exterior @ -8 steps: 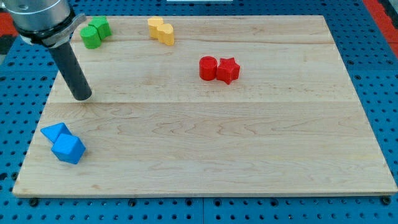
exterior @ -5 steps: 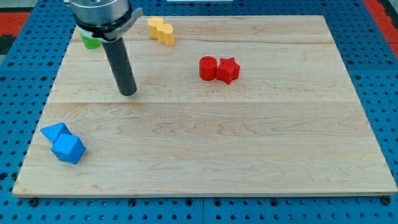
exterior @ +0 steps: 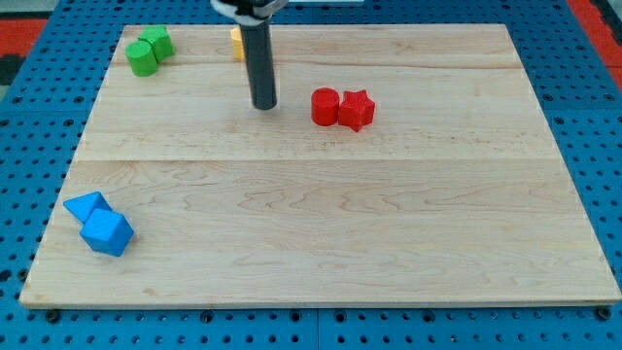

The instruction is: Place the red star diagonal to the red circle

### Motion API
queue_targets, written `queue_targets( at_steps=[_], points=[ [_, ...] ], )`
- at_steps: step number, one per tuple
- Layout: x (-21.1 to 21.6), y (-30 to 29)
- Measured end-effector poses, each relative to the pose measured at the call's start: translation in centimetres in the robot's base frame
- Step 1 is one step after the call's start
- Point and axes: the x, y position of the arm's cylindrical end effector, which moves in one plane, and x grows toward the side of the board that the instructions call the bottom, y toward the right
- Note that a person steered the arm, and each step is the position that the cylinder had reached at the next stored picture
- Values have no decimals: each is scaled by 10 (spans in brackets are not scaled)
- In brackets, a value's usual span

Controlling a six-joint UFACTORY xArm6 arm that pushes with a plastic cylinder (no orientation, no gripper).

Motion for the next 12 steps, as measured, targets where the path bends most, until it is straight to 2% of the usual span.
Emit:
queue_targets(
  at_steps=[1, 2, 3, 4, 5, 6, 7, 8, 9, 10, 12],
  points=[
    [-34, 33],
    [-36, 104],
    [-4, 146],
    [51, 156],
    [-13, 150],
    [7, 113],
    [43, 154],
    [10, 163],
    [34, 134],
    [71, 131],
    [25, 102]
  ],
)
